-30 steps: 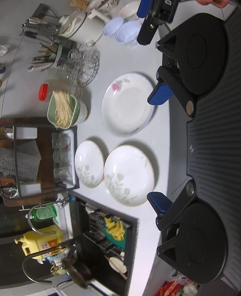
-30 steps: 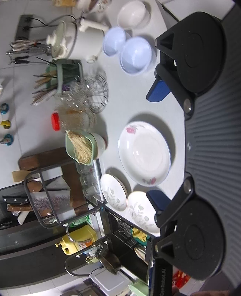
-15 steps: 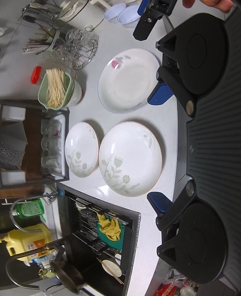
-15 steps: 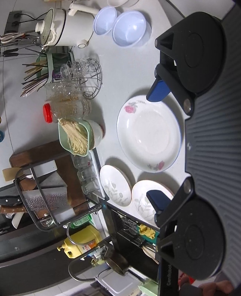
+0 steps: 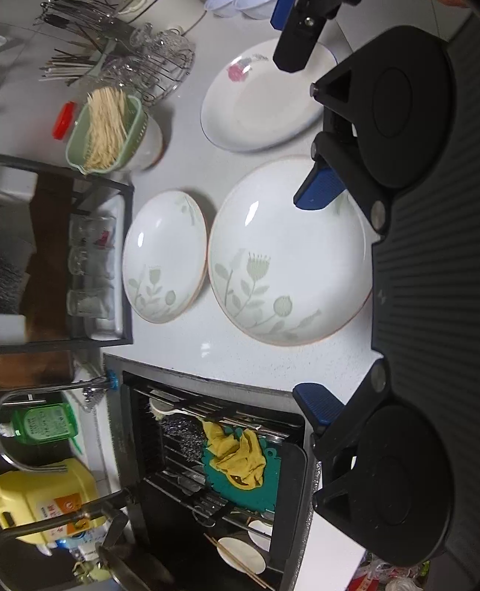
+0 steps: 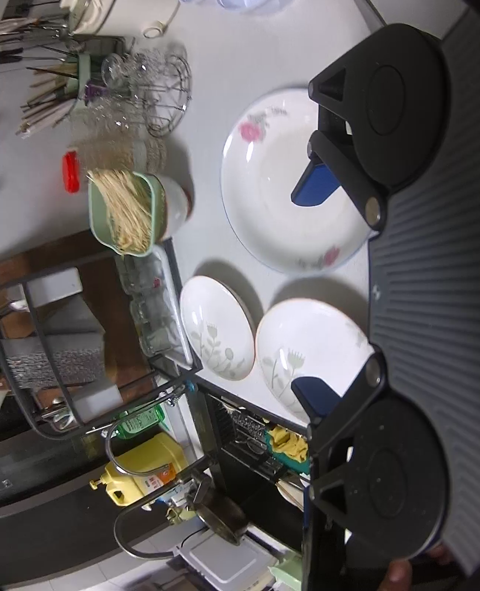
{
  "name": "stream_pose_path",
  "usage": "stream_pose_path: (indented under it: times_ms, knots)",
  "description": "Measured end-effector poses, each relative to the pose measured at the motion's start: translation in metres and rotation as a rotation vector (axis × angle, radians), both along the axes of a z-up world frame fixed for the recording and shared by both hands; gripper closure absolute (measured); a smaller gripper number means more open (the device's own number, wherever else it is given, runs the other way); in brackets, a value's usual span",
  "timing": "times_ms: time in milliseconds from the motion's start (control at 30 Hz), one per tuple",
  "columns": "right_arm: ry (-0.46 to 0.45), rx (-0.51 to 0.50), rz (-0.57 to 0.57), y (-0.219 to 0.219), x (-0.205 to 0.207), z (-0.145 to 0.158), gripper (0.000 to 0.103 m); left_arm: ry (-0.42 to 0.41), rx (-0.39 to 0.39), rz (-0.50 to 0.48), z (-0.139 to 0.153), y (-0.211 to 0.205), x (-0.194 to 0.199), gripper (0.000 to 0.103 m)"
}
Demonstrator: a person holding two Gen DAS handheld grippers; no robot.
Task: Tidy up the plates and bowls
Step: 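Move the left gripper to the rim of the larger leaf-pattern plate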
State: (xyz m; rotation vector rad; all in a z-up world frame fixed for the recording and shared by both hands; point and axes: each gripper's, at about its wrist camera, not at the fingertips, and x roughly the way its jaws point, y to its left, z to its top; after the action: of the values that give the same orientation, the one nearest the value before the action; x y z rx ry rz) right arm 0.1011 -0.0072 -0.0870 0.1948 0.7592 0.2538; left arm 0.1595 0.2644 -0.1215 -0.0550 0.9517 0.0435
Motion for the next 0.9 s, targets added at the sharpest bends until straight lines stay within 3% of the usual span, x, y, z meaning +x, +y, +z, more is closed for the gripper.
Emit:
stream_pose_path:
  times_ms: [200,267,300,433,500,667,900]
  knots:
    - [0.033,-0.040,-0.017,0.032,0.017,-0.011,0.006,0.045,-0.085,-0.032,-0.030,0.040,0.030,0.002]
    - [0.063,-0.055,-0.017,0.042,0.022,-0.016,0.014,0.043,-0.065,-0.047,-0.037,0.046,0.037,0.003]
    - [0.086,-0.058,-0.014,0.046,0.025,-0.019,0.025,0.049,-0.067,-0.064,-0.040,0.048,0.041,0.003]
    - [0.188,-0.082,-0.027,0.063,0.037,-0.036,0.048,0.069,-0.130,-0.106,-0.049,0.058,0.055,0.005]
    - [0.215,-0.107,-0.047,0.068,0.040,-0.042,0.053,0.071,-0.131,-0.136,-0.053,0.059,0.060,0.017]
    - [0.252,-0.170,-0.116,0.069,0.053,-0.055,0.056,0.062,-0.136,-0.181,-0.063,0.061,0.072,0.029]
    - [0.254,-0.157,-0.158,0.074,0.060,-0.070,0.065,0.032,-0.195,-0.225,-0.074,0.064,0.084,0.050]
